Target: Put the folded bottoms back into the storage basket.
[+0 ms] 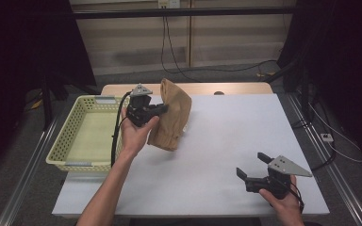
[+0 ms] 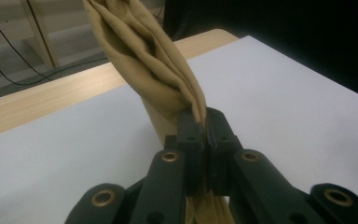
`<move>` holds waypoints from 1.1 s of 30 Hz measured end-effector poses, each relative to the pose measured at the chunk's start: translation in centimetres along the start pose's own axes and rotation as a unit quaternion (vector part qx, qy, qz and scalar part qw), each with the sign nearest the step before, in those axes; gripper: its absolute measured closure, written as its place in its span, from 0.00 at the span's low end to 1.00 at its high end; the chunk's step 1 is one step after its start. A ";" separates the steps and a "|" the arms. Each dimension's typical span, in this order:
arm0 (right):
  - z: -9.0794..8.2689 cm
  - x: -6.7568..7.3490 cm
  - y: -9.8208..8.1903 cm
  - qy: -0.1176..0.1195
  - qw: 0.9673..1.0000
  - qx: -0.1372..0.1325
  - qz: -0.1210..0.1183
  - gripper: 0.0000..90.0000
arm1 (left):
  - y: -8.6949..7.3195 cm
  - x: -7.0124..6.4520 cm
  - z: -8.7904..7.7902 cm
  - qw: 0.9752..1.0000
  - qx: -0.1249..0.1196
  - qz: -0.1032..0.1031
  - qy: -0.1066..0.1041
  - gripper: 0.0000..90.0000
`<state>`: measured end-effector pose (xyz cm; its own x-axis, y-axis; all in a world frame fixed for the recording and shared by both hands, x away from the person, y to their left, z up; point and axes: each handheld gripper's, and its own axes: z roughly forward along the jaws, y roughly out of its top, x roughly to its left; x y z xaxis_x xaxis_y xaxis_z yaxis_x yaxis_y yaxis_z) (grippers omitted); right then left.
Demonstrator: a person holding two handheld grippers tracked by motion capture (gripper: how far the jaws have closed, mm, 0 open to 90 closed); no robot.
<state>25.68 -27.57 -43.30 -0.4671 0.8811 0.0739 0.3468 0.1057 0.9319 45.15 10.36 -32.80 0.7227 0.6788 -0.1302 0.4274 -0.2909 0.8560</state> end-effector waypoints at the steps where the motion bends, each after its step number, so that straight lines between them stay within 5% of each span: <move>1: 0.0 0.0 0.0 -0.001 1.000 0.001 0.000 0.04 | 0.0 0.0 -0.1 1.000 -0.001 -0.003 0.000 0.96; 33: 0.0 -0.2 0.0 -0.005 1.000 0.002 0.003 0.04 | 1.2 1.1 -5.8 0.999 -0.036 0.005 0.004 0.96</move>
<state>25.76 -27.74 -43.35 -0.4561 0.8866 0.0764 0.3527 0.1013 0.9302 43.32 14.67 -29.02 0.7223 0.6815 -0.1177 0.3797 -0.2484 0.8911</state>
